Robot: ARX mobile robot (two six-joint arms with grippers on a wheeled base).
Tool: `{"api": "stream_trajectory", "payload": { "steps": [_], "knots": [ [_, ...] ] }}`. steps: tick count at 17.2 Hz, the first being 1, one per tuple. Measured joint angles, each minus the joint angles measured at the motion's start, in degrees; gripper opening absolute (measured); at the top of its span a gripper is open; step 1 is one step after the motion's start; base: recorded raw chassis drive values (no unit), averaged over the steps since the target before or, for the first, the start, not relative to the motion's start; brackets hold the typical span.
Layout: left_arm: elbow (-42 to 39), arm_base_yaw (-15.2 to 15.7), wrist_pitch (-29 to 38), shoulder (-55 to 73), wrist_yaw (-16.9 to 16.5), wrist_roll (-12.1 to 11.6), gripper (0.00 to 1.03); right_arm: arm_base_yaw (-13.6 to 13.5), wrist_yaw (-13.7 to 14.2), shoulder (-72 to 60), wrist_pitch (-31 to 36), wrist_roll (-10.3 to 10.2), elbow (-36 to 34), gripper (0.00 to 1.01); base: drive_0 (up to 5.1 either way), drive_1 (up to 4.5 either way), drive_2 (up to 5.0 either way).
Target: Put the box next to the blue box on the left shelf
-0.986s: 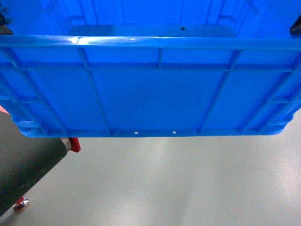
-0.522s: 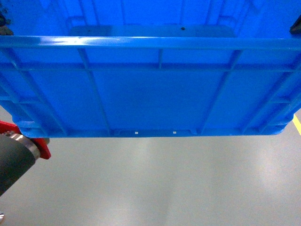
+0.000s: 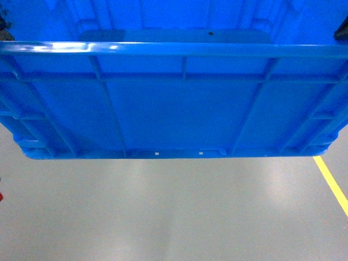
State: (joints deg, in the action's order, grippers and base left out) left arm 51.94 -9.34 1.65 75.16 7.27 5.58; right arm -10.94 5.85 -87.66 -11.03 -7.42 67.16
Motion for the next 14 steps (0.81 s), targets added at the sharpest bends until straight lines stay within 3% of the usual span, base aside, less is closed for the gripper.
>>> {"api": "stream_trajectory", "payload": {
  "steps": [4,14],
  "knots": [
    [0.00,0.00,0.02,0.00,0.00,0.00,0.07,0.00,0.02,0.00,-0.02,0.00,0.00,0.19,-1.5,-1.50,-1.5],
    [-0.13,-0.11,0.04,-0.07,-0.09,0.07,0.07,0.02,0.31,0.39,-0.09,0.02,-0.07,0.18,-0.2,4.17,-4.5]
  ]
}}
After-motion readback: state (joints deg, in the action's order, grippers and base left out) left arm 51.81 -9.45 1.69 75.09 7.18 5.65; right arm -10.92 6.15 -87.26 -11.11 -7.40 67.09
